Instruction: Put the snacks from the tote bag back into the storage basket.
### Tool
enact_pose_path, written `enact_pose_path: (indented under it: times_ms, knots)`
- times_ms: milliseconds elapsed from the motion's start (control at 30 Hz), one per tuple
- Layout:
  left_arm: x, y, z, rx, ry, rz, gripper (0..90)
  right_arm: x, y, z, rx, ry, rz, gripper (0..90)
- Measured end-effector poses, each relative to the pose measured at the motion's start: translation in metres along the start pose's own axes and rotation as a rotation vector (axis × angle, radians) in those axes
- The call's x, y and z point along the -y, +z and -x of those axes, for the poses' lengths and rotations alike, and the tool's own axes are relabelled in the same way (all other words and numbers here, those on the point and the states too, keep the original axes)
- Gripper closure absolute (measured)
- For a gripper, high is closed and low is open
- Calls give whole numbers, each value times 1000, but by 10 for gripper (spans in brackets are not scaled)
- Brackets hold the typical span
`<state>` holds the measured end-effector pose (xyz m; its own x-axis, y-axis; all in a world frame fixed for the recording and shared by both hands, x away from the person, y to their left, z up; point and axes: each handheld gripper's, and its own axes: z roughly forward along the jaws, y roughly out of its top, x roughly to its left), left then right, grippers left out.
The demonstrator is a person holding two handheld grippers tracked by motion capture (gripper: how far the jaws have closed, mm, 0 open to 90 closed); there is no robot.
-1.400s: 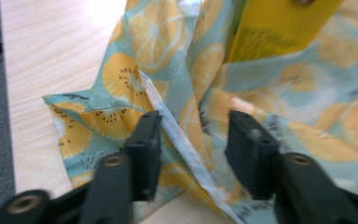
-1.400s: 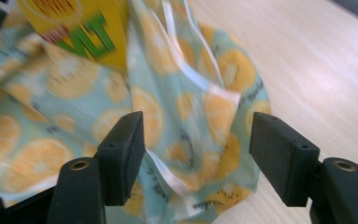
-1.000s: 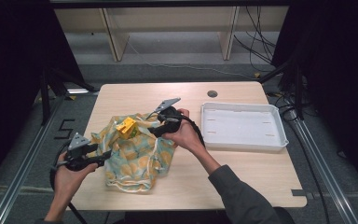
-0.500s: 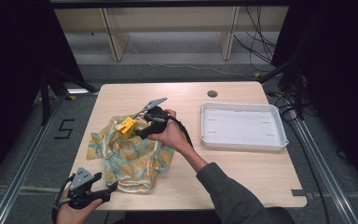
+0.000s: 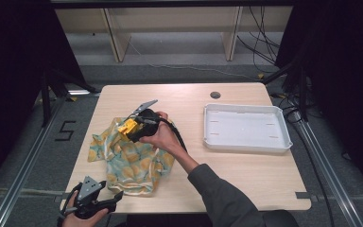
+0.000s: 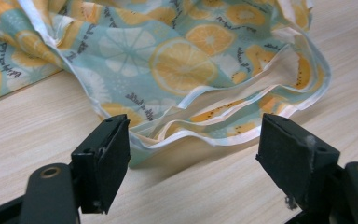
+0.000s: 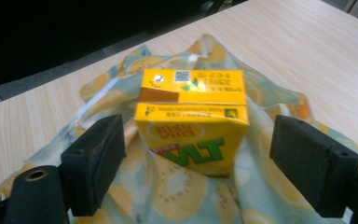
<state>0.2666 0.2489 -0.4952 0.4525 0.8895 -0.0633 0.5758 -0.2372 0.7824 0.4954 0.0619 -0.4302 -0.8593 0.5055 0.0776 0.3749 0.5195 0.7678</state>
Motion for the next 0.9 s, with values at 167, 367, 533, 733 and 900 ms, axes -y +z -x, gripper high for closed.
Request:
enact_pose_path:
  times_ms: [167, 367, 533, 733, 900]
  knots:
    - [-1, -2, 0, -2, 49, -53, 248, -2, 12, -3, 7, -18, -10, 178]
    - [-1, -2, -2, 3, 47, -43, 248, -2, 23, -5, 9, 0, -19, 194]
    - [-1, -1, -2, -5, 10, -19, 248, -2, 30, -5, 13, 0, -17, 203]
    - [0, 0, -1, 10, -1, 5, 247, 0, 39, -6, 22, 0, -31, 202]
    - [-1, -1, -4, 4, 16, -4, 248, 1, 44, -8, 29, 19, -41, 209]
